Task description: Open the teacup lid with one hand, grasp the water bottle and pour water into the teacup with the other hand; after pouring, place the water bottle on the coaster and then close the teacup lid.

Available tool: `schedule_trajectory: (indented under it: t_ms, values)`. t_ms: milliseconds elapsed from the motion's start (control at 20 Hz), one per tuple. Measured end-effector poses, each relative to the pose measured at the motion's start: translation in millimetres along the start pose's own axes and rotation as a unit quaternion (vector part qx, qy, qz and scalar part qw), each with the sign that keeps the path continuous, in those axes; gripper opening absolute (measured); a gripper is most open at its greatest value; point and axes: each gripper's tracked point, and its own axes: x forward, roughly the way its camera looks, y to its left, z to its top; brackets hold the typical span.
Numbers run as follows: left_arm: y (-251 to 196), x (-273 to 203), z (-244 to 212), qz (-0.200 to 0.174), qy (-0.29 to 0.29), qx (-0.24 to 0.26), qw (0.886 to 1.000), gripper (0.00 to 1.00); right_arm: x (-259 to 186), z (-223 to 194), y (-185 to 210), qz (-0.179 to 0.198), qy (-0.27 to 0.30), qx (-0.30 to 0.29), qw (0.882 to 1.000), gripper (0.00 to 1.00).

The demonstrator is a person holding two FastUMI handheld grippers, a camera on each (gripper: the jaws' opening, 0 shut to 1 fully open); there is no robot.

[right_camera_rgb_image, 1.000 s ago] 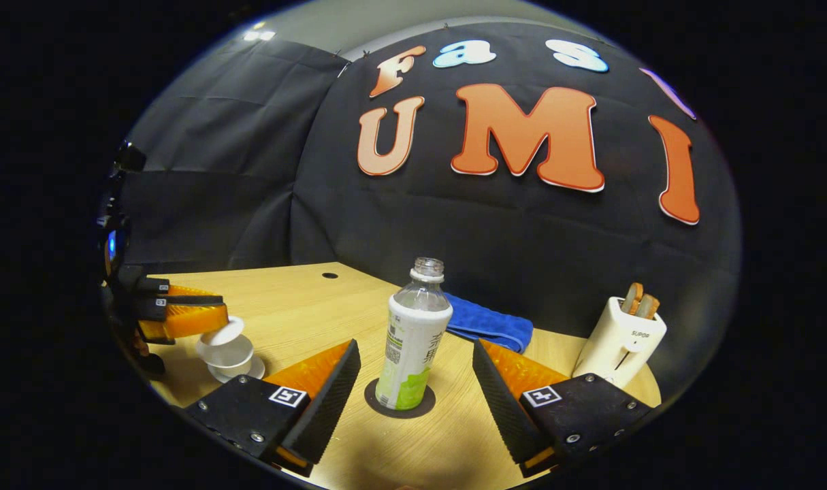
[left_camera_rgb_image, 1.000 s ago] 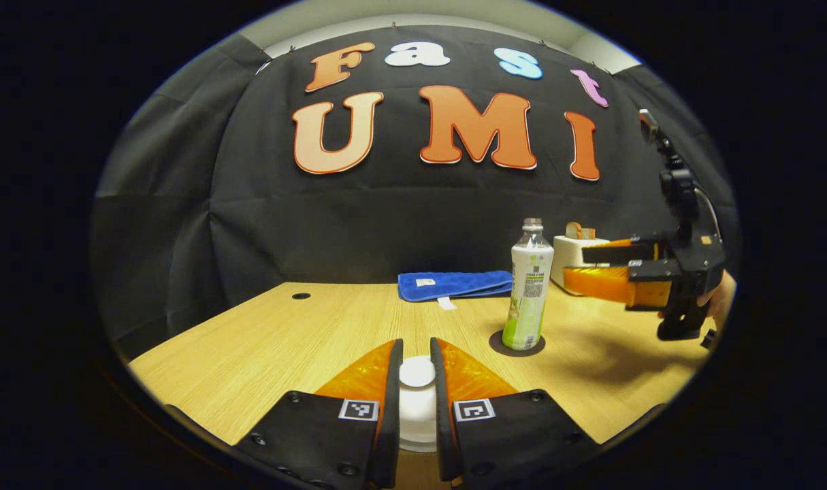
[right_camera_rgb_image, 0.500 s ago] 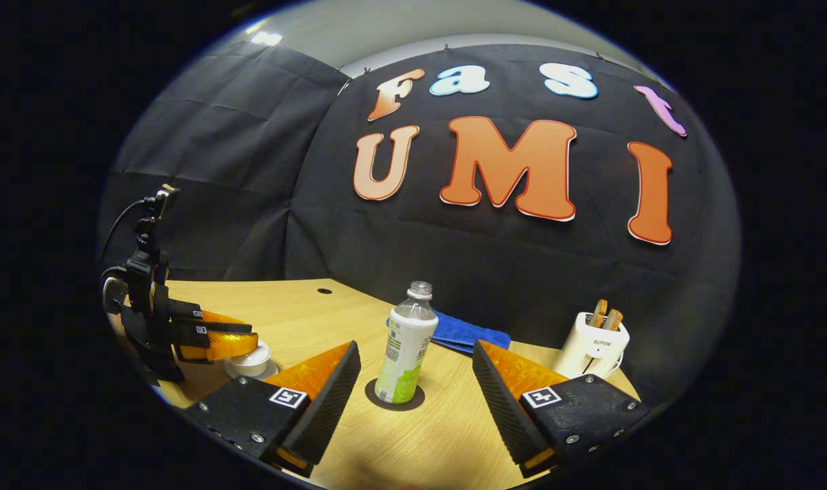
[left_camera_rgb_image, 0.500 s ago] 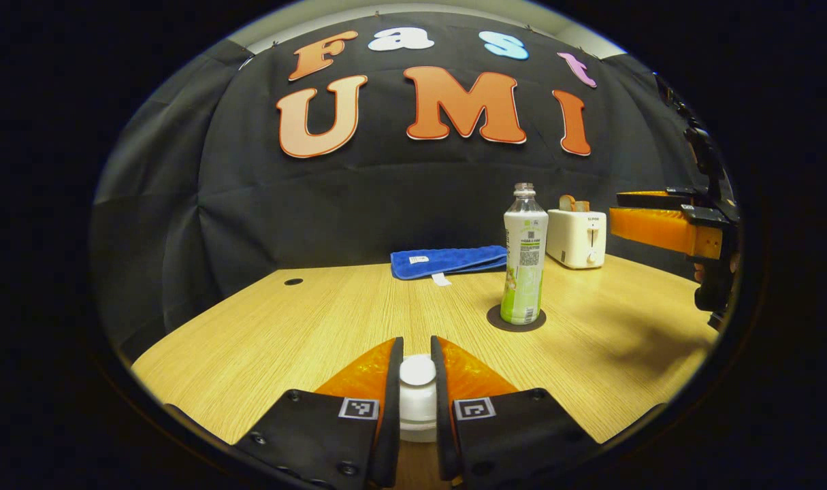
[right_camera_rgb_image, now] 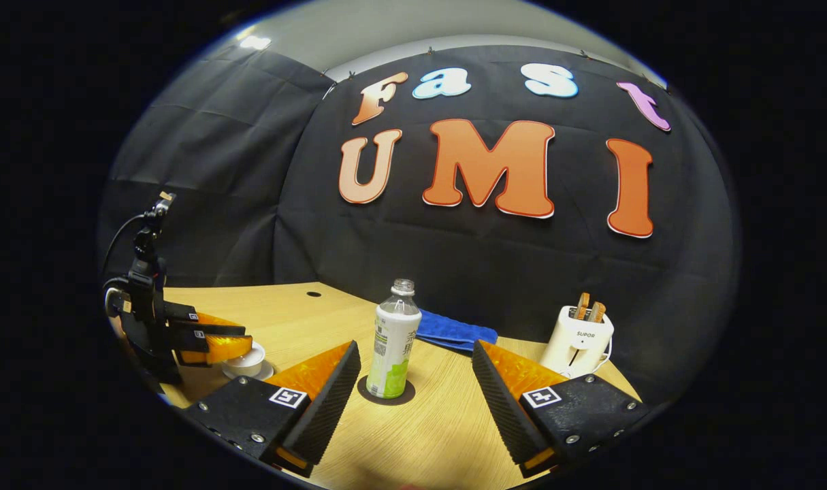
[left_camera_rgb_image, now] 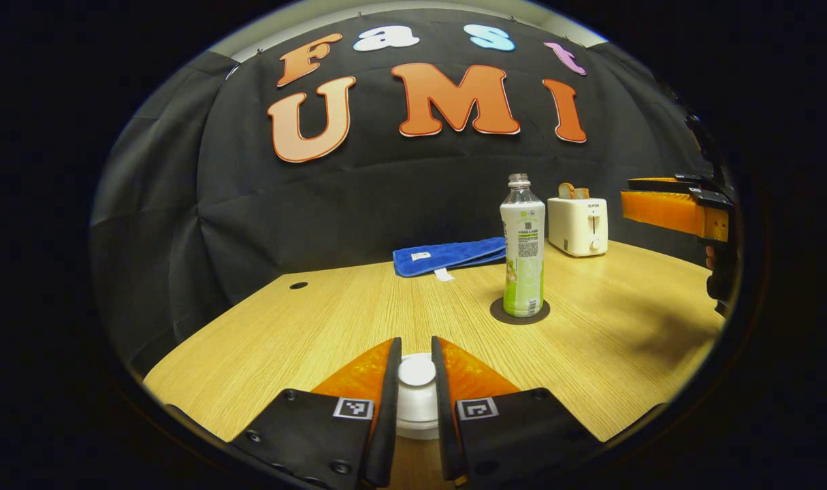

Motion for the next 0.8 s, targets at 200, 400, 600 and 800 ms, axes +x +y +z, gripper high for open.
schedule_trajectory:
  t_ms: [200,400,600,800]
  values:
    - [6.3,-8.5,21.9,0.011,-0.033,0.005,0.999,0.42,-5.4,5.7,-0.9,-0.003,-0.008,0.009,1.0,0.99]
    - [22.3,-18.6,64.2,0.03,-0.086,-0.012,0.996,0.74,-10.1,19.2,-5.0,-0.018,-0.023,0.013,0.999,0.99]
    - [36.6,-29.6,110.2,0.042,-0.13,-0.027,0.99,0.91,-20.7,37.0,-14.4,-0.055,-0.044,-0.001,0.998,0.99]
    - [56.6,-52.2,163.5,0.058,-0.181,-0.035,0.981,0.94,-32.7,53.5,-16.3,-0.075,-0.051,-0.016,0.996,0.99]
